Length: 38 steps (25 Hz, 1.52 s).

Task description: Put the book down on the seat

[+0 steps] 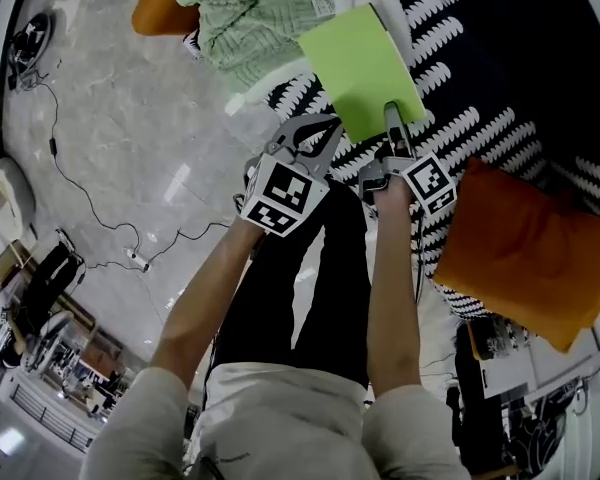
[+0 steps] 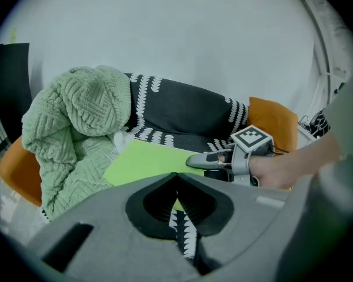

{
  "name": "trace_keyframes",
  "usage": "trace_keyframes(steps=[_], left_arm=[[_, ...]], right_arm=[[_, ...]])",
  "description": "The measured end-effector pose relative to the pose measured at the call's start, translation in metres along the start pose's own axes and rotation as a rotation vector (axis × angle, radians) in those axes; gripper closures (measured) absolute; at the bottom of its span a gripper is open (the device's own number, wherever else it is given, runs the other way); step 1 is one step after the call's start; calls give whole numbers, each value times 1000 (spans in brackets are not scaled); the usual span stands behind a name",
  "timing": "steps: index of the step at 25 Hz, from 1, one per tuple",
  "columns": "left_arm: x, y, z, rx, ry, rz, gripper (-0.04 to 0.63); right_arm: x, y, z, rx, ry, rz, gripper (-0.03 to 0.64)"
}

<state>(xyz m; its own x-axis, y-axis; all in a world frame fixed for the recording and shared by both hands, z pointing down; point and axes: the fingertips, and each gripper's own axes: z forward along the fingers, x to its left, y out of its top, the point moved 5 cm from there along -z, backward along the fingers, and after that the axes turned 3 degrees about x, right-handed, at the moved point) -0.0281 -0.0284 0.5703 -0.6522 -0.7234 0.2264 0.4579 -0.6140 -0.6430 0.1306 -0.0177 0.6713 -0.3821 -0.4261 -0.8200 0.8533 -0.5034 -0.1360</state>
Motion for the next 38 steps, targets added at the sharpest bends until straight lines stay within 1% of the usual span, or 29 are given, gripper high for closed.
trace_keyframes(steps=[3,5,10,14,18,21,23,25,27,29,31,34,38], left_arm=[[1,-6,-1,11,-1,1,586],[0,-5,-4,4,-10,2,586],[-9,-11,-12,-3,-24,14,586],[-14,-10,-18,-5,-27,0,586],[-20,-15,-26,24,-36,-29,586],[-26,-14,-39,44,-34,-26,586],[-34,-4,-47,42,-36,-17,586],[-45,9,-65,27,-51,-10,586],[-53,18,-91,13,-67,-28,586],[-61,24,-107,6,-61,-52,586],[-69,32,-114,0,-46,-65,586],[-79,49,-130,-34,-35,-66,586],[-91,53,-168,-60,-13,-63,586]], right_arm=[[-1,-4,-3,-11,5,12,345],[-2,-8,-7,-12,14,14,345],[-5,-16,-26,-27,12,-11,345],[2,-17,-43,-18,-13,-100,345],[22,-22,-65,6,-29,-179,345],[40,-30,-80,35,-32,-260,345],[52,-28,-92,46,-31,-302,345],[65,-31,-109,48,-28,-303,346],[82,-40,-128,47,-14,-274,346],[99,-44,-144,46,7,-282,347],[116,-39,-157,47,28,-338,347],[147,-32,-173,45,54,-445,347],[184,-40,-199,62,66,-600,347]])
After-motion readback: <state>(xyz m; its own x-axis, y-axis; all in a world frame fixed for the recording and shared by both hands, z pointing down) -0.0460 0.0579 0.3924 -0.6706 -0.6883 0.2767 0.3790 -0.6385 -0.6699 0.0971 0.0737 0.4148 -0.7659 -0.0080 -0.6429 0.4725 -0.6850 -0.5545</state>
